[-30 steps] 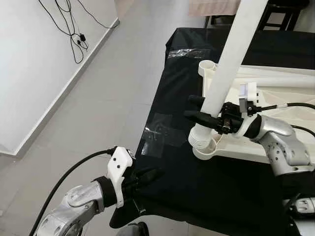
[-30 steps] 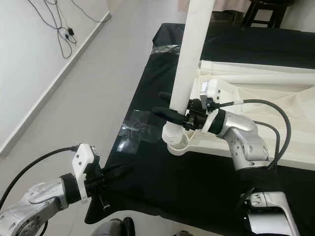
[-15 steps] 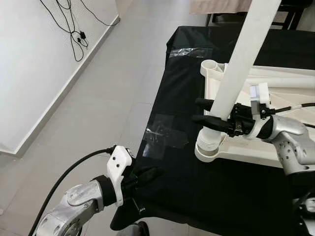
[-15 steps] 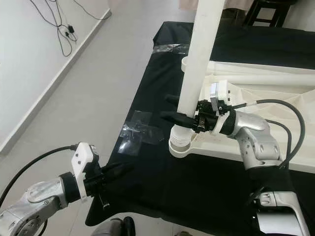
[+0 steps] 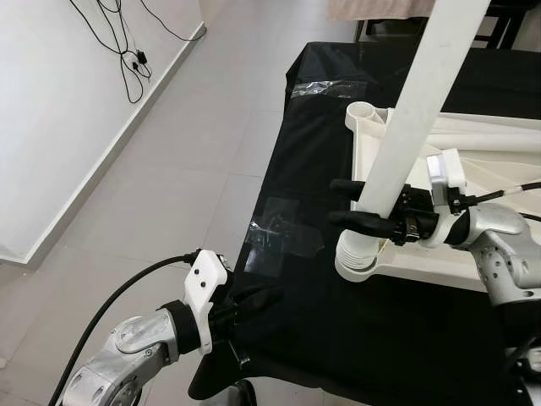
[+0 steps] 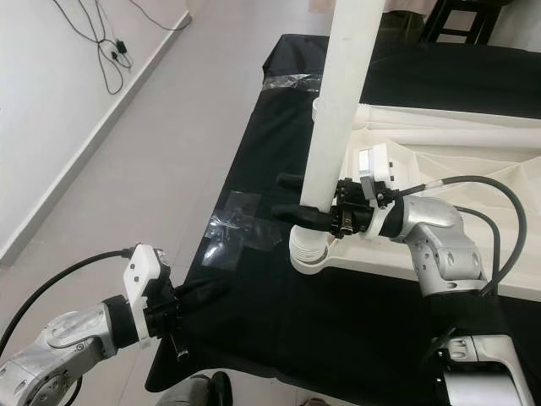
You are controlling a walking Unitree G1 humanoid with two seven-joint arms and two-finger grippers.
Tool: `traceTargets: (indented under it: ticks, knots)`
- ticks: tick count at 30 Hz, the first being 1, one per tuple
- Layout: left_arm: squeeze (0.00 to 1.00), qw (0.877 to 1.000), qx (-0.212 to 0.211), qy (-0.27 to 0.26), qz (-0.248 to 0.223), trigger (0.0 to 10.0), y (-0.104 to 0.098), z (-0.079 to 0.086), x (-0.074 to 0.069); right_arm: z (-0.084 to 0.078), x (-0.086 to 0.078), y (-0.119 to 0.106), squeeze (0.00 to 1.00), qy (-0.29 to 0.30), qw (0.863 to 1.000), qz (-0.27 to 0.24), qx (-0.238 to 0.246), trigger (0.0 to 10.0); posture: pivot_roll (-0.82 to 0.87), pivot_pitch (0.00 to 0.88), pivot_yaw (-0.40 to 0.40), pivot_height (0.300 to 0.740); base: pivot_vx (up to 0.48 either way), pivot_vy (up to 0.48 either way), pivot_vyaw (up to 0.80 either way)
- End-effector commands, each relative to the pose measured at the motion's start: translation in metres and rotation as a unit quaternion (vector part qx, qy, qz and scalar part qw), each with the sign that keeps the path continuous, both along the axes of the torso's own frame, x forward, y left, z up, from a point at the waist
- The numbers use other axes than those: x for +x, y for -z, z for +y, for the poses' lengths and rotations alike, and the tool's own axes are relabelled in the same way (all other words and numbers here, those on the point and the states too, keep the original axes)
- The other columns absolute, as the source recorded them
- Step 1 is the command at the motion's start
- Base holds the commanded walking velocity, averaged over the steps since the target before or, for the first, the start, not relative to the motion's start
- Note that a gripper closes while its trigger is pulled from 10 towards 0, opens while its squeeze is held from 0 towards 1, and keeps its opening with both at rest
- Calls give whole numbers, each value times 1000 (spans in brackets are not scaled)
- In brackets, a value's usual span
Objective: Building children table
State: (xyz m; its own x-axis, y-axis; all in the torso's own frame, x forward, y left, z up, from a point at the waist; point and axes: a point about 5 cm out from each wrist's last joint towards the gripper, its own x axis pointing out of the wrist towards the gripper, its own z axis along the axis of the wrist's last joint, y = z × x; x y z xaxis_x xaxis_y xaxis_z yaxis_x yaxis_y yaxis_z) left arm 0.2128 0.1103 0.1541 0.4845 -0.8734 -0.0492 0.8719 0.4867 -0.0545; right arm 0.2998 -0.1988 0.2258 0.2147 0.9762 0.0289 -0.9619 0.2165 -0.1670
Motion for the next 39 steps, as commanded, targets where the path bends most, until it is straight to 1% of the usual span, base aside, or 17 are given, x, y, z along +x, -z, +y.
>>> traceTargets:
  ticks: [1, 7, 11, 24, 26, 30, 31, 32, 36, 39]
  knots:
    - [0, 1000, 4, 6, 0, 10000, -1, 0, -2, 0, -4, 25, 0, -6, 998, 61, -26, 10000, 112, 227, 34, 740, 0, 0, 0]
    - [0, 1000, 4, 6, -2, 10000, -1, -1, -2, -3, -3, 23, 0, -3, 998, 60, -29, 10000, 111, 228, 34, 740, 0, 0, 0]
    - [0, 1000, 4, 7, -3, 10000, -1, -1, -2, -8, -1, 22, 0, 13, 998, 57, -31, 10000, 111, 227, 32, 740, 0, 0, 0]
    - [0, 1000, 6, 12, -5, 10000, -2, -2, -3, -5, 0, 24, 0, 10, 998, 55, -39, 10000, 113, 228, 32, 740, 0, 0, 0]
    - [0, 1000, 6, 12, -5, 10000, -2, -2, -3, -4, -1, 24, 0, 5, 997, 55, -48, 10000, 111, 228, 32, 740, 0, 0, 0]
    - [0, 1000, 7, 13, -6, 10000, -2, -3, -3, 4, -9, 35, 0, -11, 992, 44, -119, 10000, 109, 223, 35, 740, 0, 0, 0]
    - [0, 1000, 7, 13, -6, 10000, -2, -3, -3, 4, -9, 35, 0, -11, 992, 44, -119, 10000, 109, 223, 35, 740, 0, 0, 0]
    - [0, 1000, 7, 14, -6, 10000, -1, -3, -3, 7, -12, 38, 0, -15, 989, 38, -141, 10000, 108, 222, 37, 740, 0, 0, 0]
    - [0, 1000, 8, 17, -6, 10000, -1, -4, -3, 9, -12, 37, 0, -15, 987, 28, -157, 10000, 103, 216, 40, 740, 0, 0, 0]
    - [0, 1000, 8, 19, -7, 10000, -1, -4, -2, 10, -11, 36, 0, -15, 987, 26, -157, 10000, 103, 215, 39, 740, 0, 0, 0]
